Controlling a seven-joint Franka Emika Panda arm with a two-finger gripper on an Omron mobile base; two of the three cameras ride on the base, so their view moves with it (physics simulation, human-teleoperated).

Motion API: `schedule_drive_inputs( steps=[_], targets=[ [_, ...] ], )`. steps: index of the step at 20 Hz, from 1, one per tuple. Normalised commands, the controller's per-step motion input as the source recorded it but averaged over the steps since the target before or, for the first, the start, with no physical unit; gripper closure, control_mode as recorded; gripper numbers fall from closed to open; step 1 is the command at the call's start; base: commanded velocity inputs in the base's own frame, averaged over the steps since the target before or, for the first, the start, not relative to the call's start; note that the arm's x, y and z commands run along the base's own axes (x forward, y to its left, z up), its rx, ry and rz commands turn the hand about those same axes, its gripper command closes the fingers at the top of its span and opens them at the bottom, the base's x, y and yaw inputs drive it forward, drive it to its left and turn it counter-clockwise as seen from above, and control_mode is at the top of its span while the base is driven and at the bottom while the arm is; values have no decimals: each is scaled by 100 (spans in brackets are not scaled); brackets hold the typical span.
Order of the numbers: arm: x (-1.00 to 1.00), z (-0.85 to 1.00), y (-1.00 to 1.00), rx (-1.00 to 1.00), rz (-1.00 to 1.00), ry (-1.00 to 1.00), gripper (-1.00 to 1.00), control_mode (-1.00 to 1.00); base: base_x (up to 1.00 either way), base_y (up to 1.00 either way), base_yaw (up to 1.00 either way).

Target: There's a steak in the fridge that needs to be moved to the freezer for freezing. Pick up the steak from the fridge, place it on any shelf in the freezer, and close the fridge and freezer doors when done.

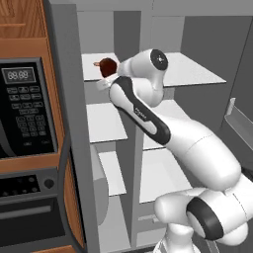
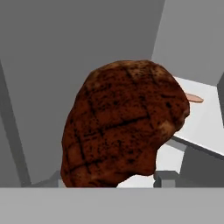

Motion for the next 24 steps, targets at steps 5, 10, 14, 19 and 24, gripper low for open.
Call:
schedule_drive_inputs(
  steps=[5,10,14,19,24],
  targets=[
    [41,0,9,-2,-8,6,100,-100,0,0,0],
    [30,0,1,0,0,13,100,-100,0,0,0],
    [43,-10,9,-2,0,11,100,-100,0,0,0],
    [34,-17,20,-2,0,5,100,-100,0,0,0],
    [48,-17,17,-1,0,4,100,-100,0,0,0]
  ],
)
